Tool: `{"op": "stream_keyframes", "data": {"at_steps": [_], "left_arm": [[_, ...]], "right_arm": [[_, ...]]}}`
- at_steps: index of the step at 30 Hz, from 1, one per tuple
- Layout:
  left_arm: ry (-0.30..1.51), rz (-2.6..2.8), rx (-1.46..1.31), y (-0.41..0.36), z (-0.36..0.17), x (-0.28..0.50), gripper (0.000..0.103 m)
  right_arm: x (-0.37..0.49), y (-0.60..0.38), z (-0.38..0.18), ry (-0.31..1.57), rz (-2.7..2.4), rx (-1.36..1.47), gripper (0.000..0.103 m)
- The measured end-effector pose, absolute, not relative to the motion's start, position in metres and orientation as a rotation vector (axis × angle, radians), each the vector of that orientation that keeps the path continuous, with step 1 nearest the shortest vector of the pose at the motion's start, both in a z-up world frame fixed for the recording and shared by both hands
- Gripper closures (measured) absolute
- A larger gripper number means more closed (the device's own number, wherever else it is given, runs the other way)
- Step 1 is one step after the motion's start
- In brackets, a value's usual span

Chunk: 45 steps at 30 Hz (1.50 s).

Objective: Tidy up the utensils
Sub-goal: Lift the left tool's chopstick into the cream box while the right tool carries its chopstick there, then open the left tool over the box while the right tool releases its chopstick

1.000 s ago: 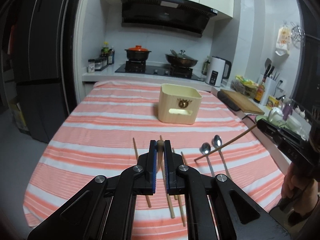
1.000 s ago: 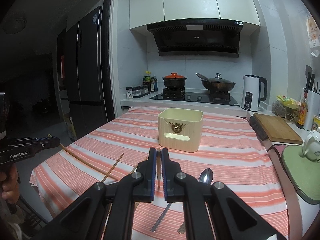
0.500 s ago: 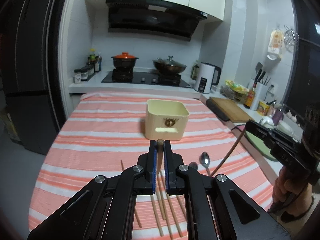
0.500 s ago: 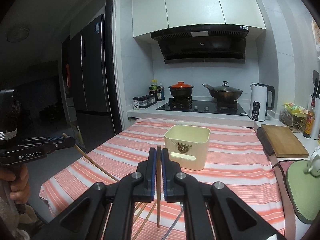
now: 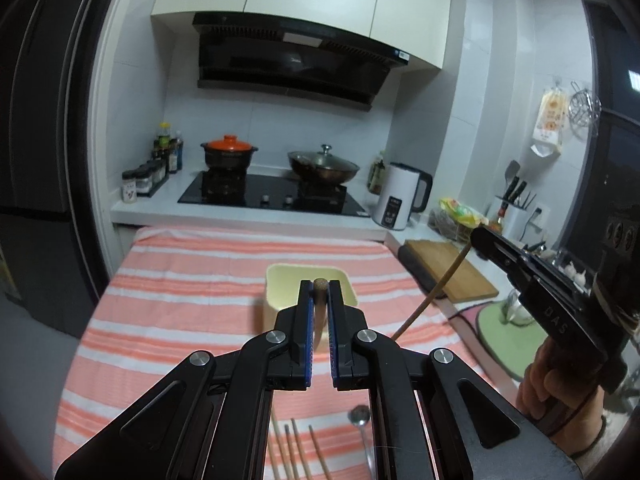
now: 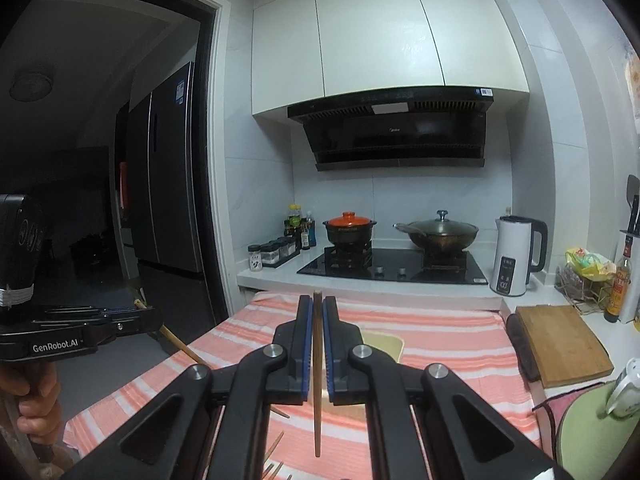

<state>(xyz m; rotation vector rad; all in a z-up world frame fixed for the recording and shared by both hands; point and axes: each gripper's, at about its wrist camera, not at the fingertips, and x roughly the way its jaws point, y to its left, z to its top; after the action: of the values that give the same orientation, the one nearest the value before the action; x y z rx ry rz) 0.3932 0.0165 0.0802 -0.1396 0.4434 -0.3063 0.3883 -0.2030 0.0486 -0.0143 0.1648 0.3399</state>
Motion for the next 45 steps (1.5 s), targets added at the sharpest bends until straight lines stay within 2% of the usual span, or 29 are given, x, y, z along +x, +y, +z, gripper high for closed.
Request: {"op": "stream_keyframes", "data": {"at_steps": [4,9,13,19,26,27,28,29,31,32,33,34,38,45], "left_arm": [[0.393,-0.271,-0.147,0.011,0.094,0.431,0.099],[0.402,-0.218,-0.166,0.002,0.077,0.482,0.099],[0.475,-0.202,-0.172,-0.004,0.046,0.517,0.099],[0.634,-0.208,-0.152,-0.008,-0.004,0.542,0.099],[0.709,-0.207,-0.136,-0.013,-0.033,0.549,0.098],[0.718,-0.207,-0.138,-0.013,-0.035,0.55,0.096],[0.727,-0.216,-0.148,-0.011,-0.037,0.548,0.084],[0.728,-0.224,-0.159,-0.008,-0.038,0.546,0.063],[0.699,-0.213,-0.173,-0.002,-0.033,0.533,0.041],[0.678,-0.212,-0.175,0.002,-0.029,0.524,0.035],[0.663,-0.217,-0.175,0.005,-0.026,0.516,0.034],[0.655,-0.222,-0.177,0.009,-0.022,0.508,0.032],[0.617,-0.224,-0.187,0.027,-0.012,0.469,0.013],[0.601,-0.193,-0.086,0.042,-0.033,0.384,0.012]], "right_arm": [[0.418,-0.201,0.066,0.082,0.306,-0.02,0.098],[0.469,-0.202,0.06,0.046,0.261,0.004,0.098],[0.515,-0.205,0.032,0.129,0.225,0.02,0.098],[0.562,-0.223,-0.021,0.378,0.209,0.097,0.098],[0.561,-0.23,-0.05,0.425,0.199,0.095,0.097],[0.561,-0.23,-0.051,0.43,0.2,0.092,0.095],[0.56,-0.231,-0.052,0.439,0.204,0.099,0.094],[0.561,-0.23,-0.052,0.449,0.206,0.104,0.094],[0.555,-0.232,-0.051,0.445,0.218,0.112,0.068],[0.548,-0.233,-0.049,0.427,0.226,0.12,0.046],[0.541,-0.235,-0.046,0.408,0.227,0.123,0.042],[0.534,-0.235,-0.043,0.397,0.23,0.119,0.042],[0.494,-0.239,-0.033,0.359,0.24,0.09,0.042],[0.397,-0.243,-0.051,0.328,0.243,0.017,0.041]]}}
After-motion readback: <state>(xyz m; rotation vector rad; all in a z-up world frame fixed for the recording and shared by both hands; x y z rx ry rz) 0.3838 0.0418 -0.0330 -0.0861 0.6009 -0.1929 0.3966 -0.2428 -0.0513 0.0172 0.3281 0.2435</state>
